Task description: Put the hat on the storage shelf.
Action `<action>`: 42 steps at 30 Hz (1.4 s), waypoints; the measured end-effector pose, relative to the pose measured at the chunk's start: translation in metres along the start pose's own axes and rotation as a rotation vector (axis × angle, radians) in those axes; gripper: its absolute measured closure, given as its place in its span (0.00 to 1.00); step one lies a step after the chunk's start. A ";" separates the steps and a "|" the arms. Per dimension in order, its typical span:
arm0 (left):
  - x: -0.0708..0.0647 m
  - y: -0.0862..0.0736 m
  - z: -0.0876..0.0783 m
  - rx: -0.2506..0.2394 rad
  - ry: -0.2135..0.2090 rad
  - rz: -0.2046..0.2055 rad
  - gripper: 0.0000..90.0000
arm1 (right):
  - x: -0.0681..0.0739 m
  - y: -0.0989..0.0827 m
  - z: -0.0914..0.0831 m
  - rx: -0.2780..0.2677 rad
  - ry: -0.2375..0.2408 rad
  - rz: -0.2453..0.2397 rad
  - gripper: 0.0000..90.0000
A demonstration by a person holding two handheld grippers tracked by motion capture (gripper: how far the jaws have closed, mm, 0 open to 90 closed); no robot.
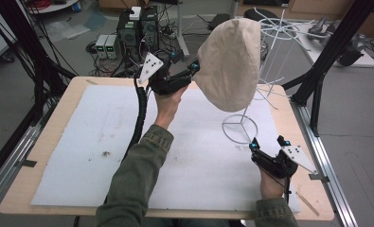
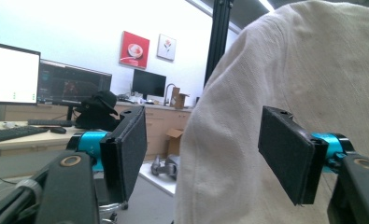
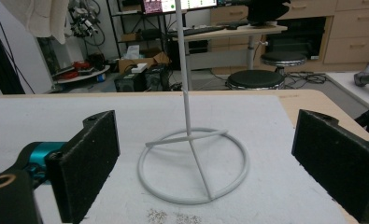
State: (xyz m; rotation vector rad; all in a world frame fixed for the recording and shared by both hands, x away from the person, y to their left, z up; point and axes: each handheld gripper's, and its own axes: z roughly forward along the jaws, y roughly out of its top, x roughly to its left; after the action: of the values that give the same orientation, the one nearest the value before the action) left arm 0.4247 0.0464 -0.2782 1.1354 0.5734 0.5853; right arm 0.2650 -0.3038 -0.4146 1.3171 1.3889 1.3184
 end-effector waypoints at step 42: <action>0.043 0.004 -0.123 0.140 0.255 0.080 0.27 | 0.001 0.000 0.001 0.010 0.004 0.006 0.07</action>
State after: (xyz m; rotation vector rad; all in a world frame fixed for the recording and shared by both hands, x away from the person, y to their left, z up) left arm 0.3709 0.1576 -0.3182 1.2287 0.8005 0.7755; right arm 0.2658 -0.3023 -0.4151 1.3265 1.3967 1.3200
